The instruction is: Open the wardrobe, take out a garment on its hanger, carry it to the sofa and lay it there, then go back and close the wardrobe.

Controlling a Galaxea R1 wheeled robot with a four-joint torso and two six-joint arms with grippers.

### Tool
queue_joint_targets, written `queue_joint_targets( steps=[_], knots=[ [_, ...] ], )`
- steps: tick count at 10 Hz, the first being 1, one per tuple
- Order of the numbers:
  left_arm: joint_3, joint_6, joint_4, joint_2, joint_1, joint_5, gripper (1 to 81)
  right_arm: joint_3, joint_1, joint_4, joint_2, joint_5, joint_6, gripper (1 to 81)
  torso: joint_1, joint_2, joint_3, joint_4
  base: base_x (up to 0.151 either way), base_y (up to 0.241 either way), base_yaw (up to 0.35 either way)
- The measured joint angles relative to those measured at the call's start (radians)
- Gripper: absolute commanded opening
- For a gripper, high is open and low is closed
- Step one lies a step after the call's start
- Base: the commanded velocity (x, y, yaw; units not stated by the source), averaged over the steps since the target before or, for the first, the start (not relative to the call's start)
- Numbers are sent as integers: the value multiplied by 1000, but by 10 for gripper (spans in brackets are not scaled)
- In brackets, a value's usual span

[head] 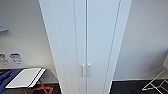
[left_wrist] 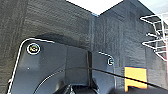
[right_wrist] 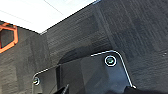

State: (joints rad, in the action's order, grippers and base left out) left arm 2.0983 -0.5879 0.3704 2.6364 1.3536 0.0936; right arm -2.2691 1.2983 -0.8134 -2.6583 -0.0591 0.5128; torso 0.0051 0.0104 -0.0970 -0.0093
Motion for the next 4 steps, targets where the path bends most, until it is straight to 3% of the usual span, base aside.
queue_joint_targets(
  steps=[4],
  knots=[
    [267, 0, 37, 146, 68, 39, 811, -269, 146, 51, -194, -57, 129, 811, 0, 1, 1, 0, 0, 0, 0]
  ],
)
